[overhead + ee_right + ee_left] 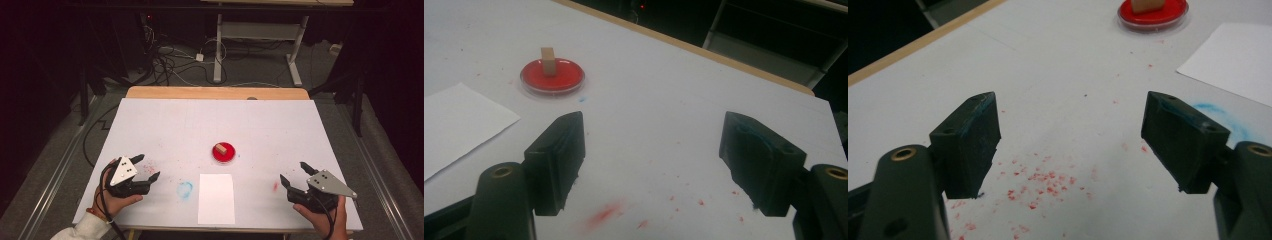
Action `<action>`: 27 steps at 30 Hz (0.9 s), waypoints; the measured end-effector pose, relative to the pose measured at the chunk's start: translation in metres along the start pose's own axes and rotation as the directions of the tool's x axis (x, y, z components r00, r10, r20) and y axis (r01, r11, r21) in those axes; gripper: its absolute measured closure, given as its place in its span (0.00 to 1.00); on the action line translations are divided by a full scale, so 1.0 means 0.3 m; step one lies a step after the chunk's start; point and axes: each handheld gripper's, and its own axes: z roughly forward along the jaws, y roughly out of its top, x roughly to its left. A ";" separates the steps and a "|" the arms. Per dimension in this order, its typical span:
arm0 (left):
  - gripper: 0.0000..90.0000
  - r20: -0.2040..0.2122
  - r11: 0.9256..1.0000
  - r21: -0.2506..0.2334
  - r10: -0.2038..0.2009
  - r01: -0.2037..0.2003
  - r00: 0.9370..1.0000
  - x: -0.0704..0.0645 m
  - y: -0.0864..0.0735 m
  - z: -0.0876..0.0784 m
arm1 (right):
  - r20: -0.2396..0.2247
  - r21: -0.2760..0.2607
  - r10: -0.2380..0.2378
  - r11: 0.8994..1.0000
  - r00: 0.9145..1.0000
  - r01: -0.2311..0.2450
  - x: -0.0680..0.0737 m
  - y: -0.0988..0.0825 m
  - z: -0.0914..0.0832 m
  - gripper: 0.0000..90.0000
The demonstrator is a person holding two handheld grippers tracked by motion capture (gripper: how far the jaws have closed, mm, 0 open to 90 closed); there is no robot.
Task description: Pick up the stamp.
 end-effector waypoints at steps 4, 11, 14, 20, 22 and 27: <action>0.25 0.003 1.000 0.004 -0.019 0.019 1.000 -0.002 -0.004 0.001 | -0.005 0.004 -0.026 1.000 1.000 0.026 0.002 0.009 0.005 0.30; 0.25 -0.002 0.999 0.032 -0.006 0.006 1.000 -0.009 -0.016 -0.005 | -0.017 0.015 -0.055 0.998 0.998 0.056 -0.005 0.056 0.032 0.32; 0.25 -0.002 0.999 0.030 -0.017 0.017 1.000 -0.005 -0.013 -0.003 | -0.028 0.031 -0.056 0.998 0.998 0.057 -0.012 0.076 0.044 0.32; 0.25 0.000 0.998 0.058 -0.009 0.009 1.000 -0.012 -0.019 0.009 | -0.086 0.112 -0.064 0.991 0.994 0.073 -0.031 0.149 0.101 0.37; 0.25 0.004 0.998 0.062 -0.013 0.013 1.000 -0.012 -0.022 0.008 | -0.124 0.159 -0.071 0.983 0.990 0.091 -0.028 0.178 0.136 0.39; 0.25 -0.002 0.998 0.064 -0.018 0.018 1.000 -0.010 -0.026 0.006 | -0.216 0.248 -0.075 0.960 0.974 0.129 0.013 0.254 0.252 0.40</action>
